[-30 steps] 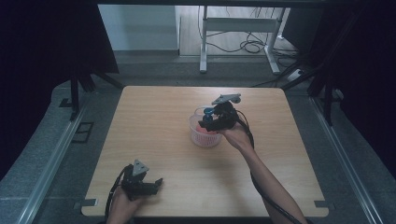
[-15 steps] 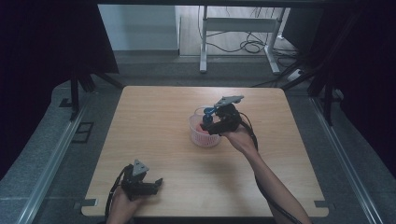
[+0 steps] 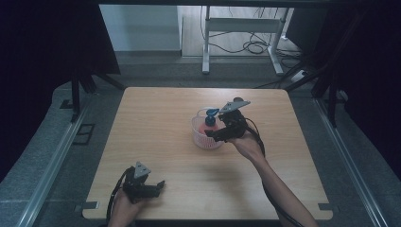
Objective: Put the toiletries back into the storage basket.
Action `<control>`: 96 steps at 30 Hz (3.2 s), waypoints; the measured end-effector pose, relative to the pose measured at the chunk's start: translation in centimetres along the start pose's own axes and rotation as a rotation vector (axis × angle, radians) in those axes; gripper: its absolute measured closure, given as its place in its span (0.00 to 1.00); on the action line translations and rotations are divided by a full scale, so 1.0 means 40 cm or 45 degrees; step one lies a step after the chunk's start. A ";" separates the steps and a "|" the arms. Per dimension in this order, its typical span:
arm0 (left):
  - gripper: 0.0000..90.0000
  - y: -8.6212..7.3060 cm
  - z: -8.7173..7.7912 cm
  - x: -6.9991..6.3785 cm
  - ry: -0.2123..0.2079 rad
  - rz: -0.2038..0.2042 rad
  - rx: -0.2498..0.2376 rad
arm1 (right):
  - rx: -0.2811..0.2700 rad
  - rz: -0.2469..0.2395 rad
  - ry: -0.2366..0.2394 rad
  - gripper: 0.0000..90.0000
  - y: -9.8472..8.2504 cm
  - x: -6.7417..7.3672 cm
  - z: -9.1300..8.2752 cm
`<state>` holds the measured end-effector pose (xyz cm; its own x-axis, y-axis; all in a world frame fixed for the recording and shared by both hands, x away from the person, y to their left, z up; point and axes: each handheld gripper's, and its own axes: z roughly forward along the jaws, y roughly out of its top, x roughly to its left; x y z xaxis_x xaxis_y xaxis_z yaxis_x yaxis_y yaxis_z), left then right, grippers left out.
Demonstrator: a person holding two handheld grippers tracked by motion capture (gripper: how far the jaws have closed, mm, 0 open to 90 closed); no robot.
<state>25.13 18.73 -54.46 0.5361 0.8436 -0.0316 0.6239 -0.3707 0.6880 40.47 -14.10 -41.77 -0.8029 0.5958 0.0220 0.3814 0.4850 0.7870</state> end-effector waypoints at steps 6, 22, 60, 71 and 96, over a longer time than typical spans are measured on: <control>0.13 0.000 0.000 0.000 0.000 0.000 0.000 | 0.006 -0.024 0.002 0.15 -0.012 0.013 -0.012; 0.13 0.000 0.000 0.000 0.000 -0.001 -0.001 | 0.003 -0.043 0.022 0.14 -0.047 0.033 -0.050; 0.13 0.000 0.001 -0.001 0.004 -0.008 -0.003 | 0.023 -0.012 0.000 0.05 -0.208 0.044 -0.161; 0.13 0.000 0.000 0.000 0.004 0.000 0.000 | 0.002 0.045 0.007 0.04 -0.277 0.055 -0.184; 0.13 0.000 0.000 -0.002 0.006 -0.009 -0.001 | 0.056 0.170 -0.097 0.04 -0.466 0.042 -0.160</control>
<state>25.11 18.67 -54.46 0.5292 0.8478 -0.0331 0.6273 -0.3647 0.6881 29.07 -26.22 -52.46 -0.7073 0.7028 0.0762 0.5035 0.4251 0.7522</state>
